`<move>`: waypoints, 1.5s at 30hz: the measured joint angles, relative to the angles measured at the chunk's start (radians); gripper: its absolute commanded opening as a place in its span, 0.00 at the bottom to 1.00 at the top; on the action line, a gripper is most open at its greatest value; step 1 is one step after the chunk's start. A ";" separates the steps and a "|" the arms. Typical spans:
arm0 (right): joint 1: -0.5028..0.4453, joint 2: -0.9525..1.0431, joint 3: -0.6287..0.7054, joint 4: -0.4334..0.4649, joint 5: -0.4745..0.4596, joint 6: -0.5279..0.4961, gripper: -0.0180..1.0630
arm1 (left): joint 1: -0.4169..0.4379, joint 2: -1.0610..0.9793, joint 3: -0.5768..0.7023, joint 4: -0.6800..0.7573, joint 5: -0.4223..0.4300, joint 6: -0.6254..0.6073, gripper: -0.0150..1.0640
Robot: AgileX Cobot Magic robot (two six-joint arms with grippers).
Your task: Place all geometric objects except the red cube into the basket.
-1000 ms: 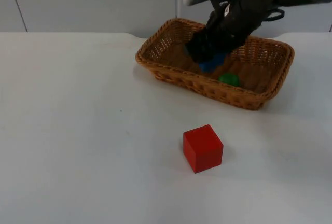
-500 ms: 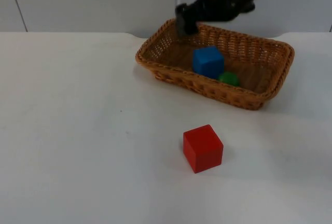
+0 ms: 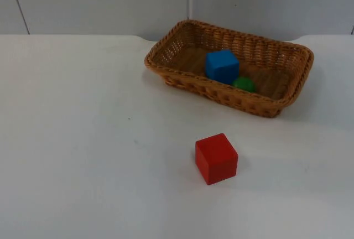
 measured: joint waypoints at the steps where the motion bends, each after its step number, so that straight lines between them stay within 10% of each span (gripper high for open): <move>1: 0.000 0.000 0.000 0.000 0.000 0.000 0.97 | 0.000 0.000 0.000 0.000 0.000 0.000 0.98; 12: -0.460 -0.407 0.536 0.096 -0.037 -0.004 0.97 | 0.000 -0.040 0.000 -0.007 -0.016 -0.011 0.98; 16: -0.503 -0.414 0.602 0.422 -0.031 -0.250 0.97 | 0.000 -0.048 0.000 -0.015 -0.016 -0.028 0.98; 21: -0.503 -0.375 0.604 0.580 -0.030 -0.400 0.97 | 0.000 -0.048 0.000 -0.015 -0.016 -0.028 0.98; 28: -0.503 -0.364 0.604 0.454 -0.036 -0.285 0.97 | 0.000 -0.048 0.000 -0.015 -0.016 -0.034 0.98; 32: -0.477 -0.355 0.582 0.199 -0.027 -0.080 0.97 | 0.000 -0.048 0.000 -0.007 -0.016 -0.038 0.98; 45: -0.439 -0.405 0.540 0.143 -0.045 -0.025 0.97 | 0.000 -0.048 0.000 0.000 -0.106 -0.108 0.98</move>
